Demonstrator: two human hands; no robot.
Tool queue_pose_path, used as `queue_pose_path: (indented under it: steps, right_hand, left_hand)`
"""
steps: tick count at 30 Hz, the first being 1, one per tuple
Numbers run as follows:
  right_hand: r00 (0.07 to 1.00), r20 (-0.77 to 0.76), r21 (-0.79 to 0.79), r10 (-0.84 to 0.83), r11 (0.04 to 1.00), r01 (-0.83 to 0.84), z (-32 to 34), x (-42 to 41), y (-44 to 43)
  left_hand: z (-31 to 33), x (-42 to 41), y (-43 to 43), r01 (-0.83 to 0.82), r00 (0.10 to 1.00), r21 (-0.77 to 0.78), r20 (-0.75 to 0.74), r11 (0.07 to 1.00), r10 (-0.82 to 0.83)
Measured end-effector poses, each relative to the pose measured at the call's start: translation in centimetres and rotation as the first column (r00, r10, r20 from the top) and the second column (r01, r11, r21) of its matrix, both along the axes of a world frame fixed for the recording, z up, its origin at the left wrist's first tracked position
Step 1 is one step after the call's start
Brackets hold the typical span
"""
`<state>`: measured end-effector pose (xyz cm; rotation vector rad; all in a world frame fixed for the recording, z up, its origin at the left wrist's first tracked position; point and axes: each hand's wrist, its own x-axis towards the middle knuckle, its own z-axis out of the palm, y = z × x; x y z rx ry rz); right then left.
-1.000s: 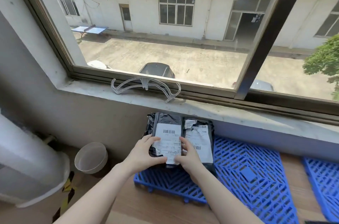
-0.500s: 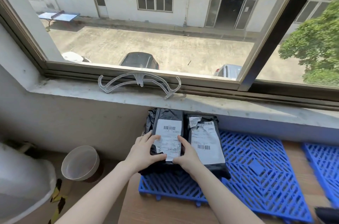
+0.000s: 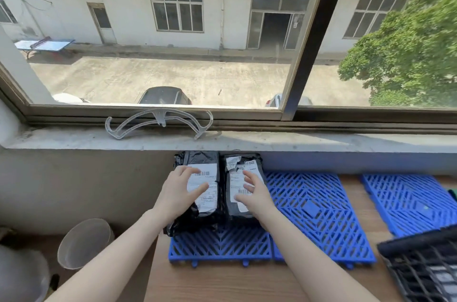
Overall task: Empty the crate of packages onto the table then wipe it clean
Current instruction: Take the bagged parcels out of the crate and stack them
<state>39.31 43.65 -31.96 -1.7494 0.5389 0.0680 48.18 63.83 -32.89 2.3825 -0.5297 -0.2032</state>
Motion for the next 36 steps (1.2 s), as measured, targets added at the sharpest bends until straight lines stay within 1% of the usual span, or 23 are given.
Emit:
queue_pose_path:
  steps: [2, 5, 8, 10, 14, 17, 22, 26, 29, 31, 33, 36]
  right_hand:
    - [0.997, 0.043, -0.023, -0.065, 0.998, 0.066, 1.9, -2.2, -2.2]
    - [0.980, 0.140, -0.092, -0.140, 0.984, 0.154, 5.3, -6.7, -6.3]
    - [0.947, 0.240, -0.155, -0.215, 0.954, 0.256, 8.7, -12.7, -11.2]
    - [0.923, 0.279, -0.194, -0.264, 0.926, 0.324, 10.6, -17.2, -14.7]
    - [0.872, 0.323, -0.236, -0.369, 0.860, 0.452, 13.1, -26.7, -21.4]
    - [0.830, 0.319, -0.252, -0.458, 0.803, 0.540, 13.8, -33.4, -25.6]
    - [0.770, 0.298, -0.249, -0.564, 0.733, 0.634, 13.2, -42.2, -31.5]
    - [0.768, 0.220, -0.279, -0.602, 0.715, 0.641, 11.5, -46.6, -35.6]
    - [0.789, 0.159, -0.303, -0.593, 0.731, 0.611, 9.9, -48.0, -38.7]
    - [0.822, 0.098, -0.327, -0.562, 0.762, 0.559, 8.9, -48.2, -40.8]
    - [0.862, 0.035, -0.338, -0.505, 0.806, 0.486, 7.9, -47.9, -42.8]
    - [0.918, -0.070, -0.348, -0.391, 0.872, 0.345, 6.5, -46.6, -45.4]
  left_hand:
    - [2.4, -1.4, -2.8, 0.002, 0.999, -0.088, 0.052, 0.996, 0.003]
    - [5.8, -4.6, -8.0, 0.049, 0.994, -0.170, 0.106, 0.984, -0.031]
    - [8.6, -9.0, -13.5, 0.143, 0.981, -0.233, 0.162, 0.962, -0.107]
    - [10.0, -12.6, -17.3, 0.212, 0.969, -0.276, 0.182, 0.938, -0.165]
    - [12.2, -21.1, -25.0, 0.338, 0.931, -0.312, 0.246, 0.888, -0.268]
    - [12.7, -27.2, -30.4, 0.432, 0.888, -0.306, 0.306, 0.848, -0.343]
    - [12.4, -34.6, -37.8, 0.548, 0.830, -0.278, 0.296, 0.789, -0.472]
    - [11.1, -37.9, -43.0, 0.631, 0.770, -0.189, 0.269, 0.753, -0.578]
    - [10.3, -39.6, -46.7, 0.707, 0.705, -0.069, 0.153, 0.704, -0.692]
    - [9.6, -40.5, -49.1, 0.750, 0.660, 0.000, 0.042, 0.661, -0.750]
    - [8.7, -40.8, -51.3, 0.778, 0.627, 0.068, -0.021, 0.624, -0.779]
    - [7.3, -40.0, -54.2, 0.773, 0.634, 0.115, -0.101, 0.624, -0.766]
